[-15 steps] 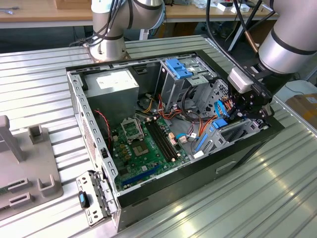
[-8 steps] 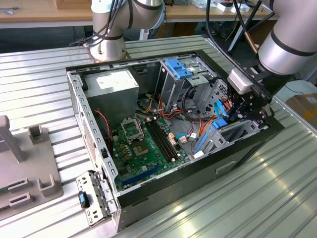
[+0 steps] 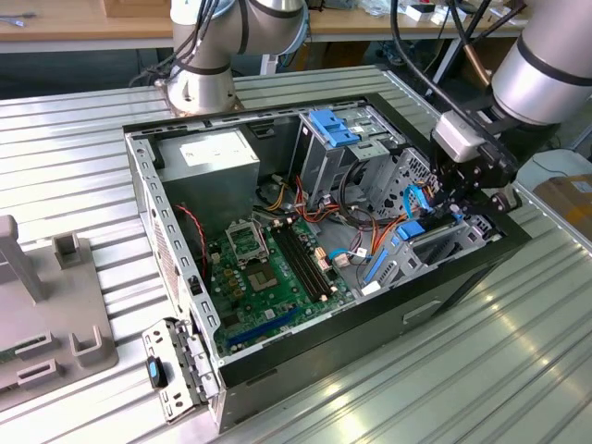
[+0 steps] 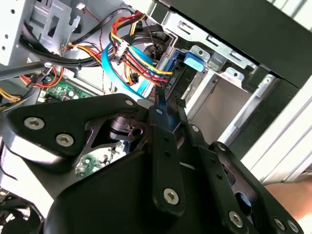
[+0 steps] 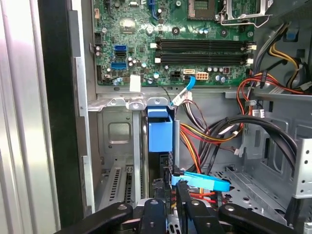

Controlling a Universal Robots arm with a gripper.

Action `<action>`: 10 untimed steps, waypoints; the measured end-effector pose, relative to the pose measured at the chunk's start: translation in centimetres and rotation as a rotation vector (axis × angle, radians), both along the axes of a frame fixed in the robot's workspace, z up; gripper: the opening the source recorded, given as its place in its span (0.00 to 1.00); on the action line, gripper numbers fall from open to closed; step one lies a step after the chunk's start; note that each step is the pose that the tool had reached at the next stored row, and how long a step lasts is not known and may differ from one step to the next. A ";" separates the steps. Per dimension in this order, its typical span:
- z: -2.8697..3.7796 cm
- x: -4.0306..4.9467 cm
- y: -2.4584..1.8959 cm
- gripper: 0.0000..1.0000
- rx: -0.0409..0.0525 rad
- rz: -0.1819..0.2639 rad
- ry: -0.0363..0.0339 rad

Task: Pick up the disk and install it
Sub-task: 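Insert the first disk wire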

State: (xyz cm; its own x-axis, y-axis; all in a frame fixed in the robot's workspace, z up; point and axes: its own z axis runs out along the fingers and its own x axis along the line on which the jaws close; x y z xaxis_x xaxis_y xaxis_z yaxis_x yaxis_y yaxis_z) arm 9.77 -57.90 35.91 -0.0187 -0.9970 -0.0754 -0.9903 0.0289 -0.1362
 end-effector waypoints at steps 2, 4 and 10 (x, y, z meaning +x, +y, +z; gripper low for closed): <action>0.54 0.00 0.02 0.24 -0.0002 0.000 -0.0002; 1.01 0.00 0.05 0.24 -0.0007 0.000 -0.0006; 1.52 -0.41 1.05 0.24 -0.0038 0.000 -0.0027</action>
State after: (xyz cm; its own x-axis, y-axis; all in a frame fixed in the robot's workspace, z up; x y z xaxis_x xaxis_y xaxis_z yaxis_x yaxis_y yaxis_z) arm 9.35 -56.85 37.43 -0.0185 -0.9973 -0.0717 -0.9899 0.0283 -0.1389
